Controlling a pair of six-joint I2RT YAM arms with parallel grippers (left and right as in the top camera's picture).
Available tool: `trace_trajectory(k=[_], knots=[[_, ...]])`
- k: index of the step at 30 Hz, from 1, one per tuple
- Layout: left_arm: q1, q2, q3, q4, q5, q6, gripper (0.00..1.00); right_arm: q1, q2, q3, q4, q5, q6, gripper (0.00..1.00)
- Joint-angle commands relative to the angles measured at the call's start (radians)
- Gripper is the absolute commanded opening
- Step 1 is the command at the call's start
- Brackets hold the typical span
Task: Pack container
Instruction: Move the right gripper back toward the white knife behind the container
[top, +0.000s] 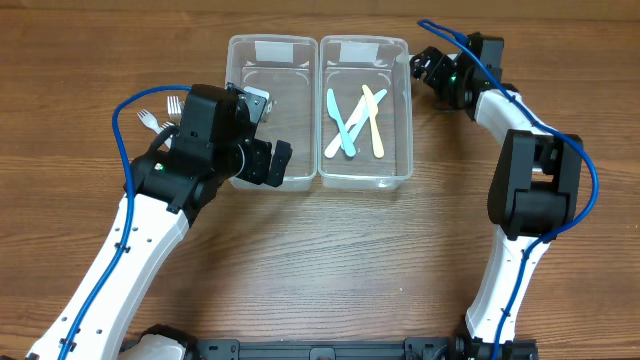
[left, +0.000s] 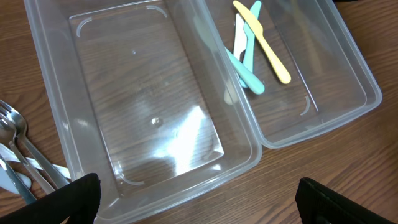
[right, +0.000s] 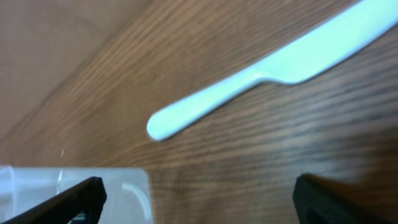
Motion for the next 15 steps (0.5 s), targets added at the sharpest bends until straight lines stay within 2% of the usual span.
trace_trajectory(k=[1, 6, 15], knots=[[-0.008, 0.011, 0.028, 0.003, 0.016, -0.015, 1.00, -0.003, 0.019, 0.073, -0.144, -0.036, -0.108, 1.00], [-0.008, 0.011, 0.028, 0.004, 0.015, -0.014, 1.00, -0.003, 0.019, 0.260, -0.321, 0.009, -0.188, 1.00], [-0.008, 0.011, 0.028, 0.004, 0.016, -0.014, 1.00, -0.014, 0.082, 0.483, -0.462, 0.009, -0.239, 1.00]])
